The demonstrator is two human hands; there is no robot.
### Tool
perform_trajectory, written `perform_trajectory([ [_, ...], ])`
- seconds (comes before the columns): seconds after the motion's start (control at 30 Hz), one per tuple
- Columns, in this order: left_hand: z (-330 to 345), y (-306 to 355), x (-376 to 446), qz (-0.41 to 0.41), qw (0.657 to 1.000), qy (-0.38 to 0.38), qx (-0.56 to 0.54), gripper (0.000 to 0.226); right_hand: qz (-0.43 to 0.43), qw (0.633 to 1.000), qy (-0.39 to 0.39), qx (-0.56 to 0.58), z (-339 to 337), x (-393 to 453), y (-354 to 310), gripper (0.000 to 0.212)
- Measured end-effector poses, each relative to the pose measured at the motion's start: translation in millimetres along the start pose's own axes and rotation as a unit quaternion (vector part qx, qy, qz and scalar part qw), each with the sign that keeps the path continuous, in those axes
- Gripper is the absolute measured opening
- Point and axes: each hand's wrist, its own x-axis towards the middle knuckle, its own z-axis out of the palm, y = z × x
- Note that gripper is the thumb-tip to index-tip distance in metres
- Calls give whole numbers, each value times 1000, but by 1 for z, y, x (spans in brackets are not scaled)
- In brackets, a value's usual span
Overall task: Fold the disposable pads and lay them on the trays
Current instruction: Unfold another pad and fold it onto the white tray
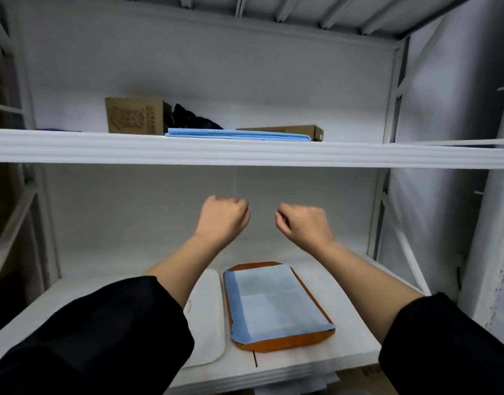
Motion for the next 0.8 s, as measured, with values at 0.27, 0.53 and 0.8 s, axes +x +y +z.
perform_trajectory([
  [0.27,-66,-35,65,131,960,231,85,21,-95,971,219,7,-67,84,5,21],
  [0.53,-107,-72,124,-69,990,79,90,36,14,999,28,-40,-82,166,16,26],
  [0.8,-105,-100,131,-316,901,-288,-67,74,254,904,-340,45,-69,190,16,63],
])
